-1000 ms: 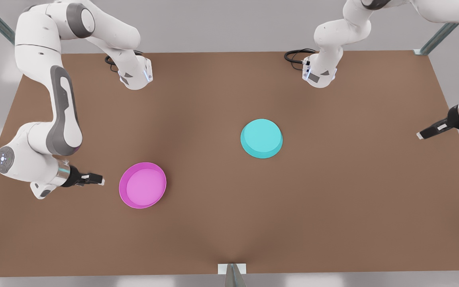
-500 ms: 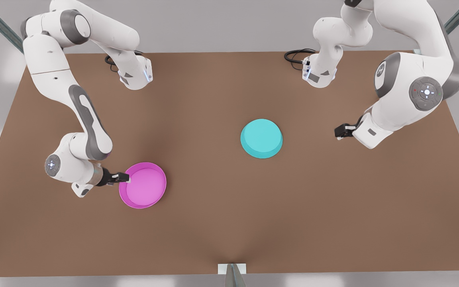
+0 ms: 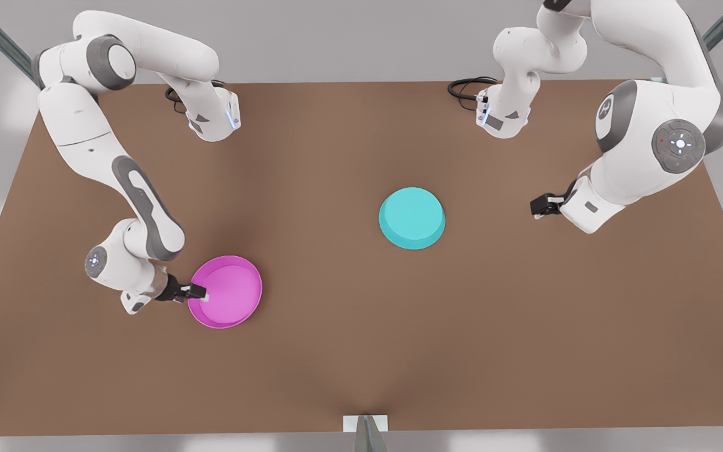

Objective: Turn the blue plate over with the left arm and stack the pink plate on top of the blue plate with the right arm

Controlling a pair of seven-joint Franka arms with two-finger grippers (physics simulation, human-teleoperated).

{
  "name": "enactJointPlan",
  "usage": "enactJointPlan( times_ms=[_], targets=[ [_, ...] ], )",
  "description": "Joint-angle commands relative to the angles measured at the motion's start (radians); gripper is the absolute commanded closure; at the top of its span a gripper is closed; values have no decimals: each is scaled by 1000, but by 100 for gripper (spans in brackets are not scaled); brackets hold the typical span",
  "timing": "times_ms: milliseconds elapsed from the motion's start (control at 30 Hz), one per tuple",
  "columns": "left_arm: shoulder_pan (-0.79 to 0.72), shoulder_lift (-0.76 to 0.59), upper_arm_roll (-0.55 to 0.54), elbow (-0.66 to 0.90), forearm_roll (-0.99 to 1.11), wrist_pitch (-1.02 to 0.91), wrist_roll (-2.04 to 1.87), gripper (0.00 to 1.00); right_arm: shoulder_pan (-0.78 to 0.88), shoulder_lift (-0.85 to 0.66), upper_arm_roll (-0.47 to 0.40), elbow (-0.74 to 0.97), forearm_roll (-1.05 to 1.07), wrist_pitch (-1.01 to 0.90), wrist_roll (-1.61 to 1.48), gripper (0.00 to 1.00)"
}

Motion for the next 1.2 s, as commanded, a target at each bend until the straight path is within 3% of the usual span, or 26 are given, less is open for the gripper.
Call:
enactJointPlan(
  times_ms=[0, 467, 533, 600, 700, 967, 1033, 1100, 1167],
  targets=[
    [2, 0, 0, 0, 2, 0, 3, 0, 0, 2, 0, 0, 0, 2, 0, 27],
    [20, 0, -3, 0, 7, -17, -6, 0, -21, 33, 28, 1, 0, 23, 1, 29],
    [20, 1, -3, 0, 7, -17, -8, 0, -21, 34, 26, 1, 0, 23, 1, 34],
    [22, 0, -3, 0, 5, -15, -8, 0, -23, 33, 28, 1, 0, 25, 1, 48],
    [22, 0, -3, -2, 7, -22, -8, 0, -32, 36, 35, 1, 0, 27, 1, 59],
    [22, 1, -1, 0, 8, -34, -8, 0, -31, 39, 35, 0, -1, 37, 1, 60],
    [23, 0, -3, 0, 8, -32, -8, 0, -31, 40, 35, -2, 0, 39, 1, 65],
    [23, 0, -3, 0, 7, -32, -8, 0, -32, 40, 35, 0, 0, 39, 1, 77],
    [22, 1, -1, 0, 8, -31, -8, 0, -32, 40, 35, -2, 0, 39, 1, 79]
  ],
)
